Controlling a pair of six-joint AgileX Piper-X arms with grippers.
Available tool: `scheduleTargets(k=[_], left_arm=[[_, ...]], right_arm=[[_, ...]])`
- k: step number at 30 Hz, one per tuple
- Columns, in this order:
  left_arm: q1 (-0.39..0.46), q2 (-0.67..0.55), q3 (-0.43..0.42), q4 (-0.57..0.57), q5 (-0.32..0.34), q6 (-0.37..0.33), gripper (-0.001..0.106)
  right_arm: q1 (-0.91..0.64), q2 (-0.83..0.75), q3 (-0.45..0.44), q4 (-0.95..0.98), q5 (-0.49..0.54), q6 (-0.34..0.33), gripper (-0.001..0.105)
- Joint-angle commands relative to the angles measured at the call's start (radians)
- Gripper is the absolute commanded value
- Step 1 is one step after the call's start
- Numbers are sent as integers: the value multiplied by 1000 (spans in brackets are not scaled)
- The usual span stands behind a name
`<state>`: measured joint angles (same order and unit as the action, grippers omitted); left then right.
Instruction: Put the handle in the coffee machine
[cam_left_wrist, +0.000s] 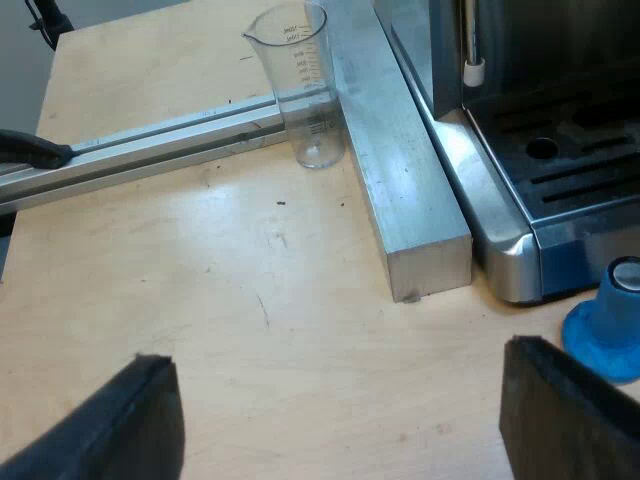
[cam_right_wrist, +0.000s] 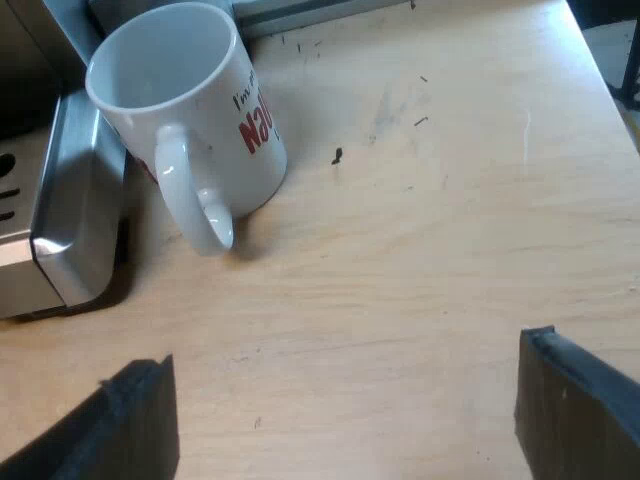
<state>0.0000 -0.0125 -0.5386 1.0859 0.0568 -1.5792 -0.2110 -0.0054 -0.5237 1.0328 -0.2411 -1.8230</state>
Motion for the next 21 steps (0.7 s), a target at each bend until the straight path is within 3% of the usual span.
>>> scheduleTargets(k=[1, 21], left_arm=[[0, -139, 0, -15, -16, -15, 67], [0, -139, 0, -15, -16, -15, 67]], right_arm=[[-5, -47, -3, -2, -2, -5, 71], [9, -47, -3, -3, 1, -5, 71]])
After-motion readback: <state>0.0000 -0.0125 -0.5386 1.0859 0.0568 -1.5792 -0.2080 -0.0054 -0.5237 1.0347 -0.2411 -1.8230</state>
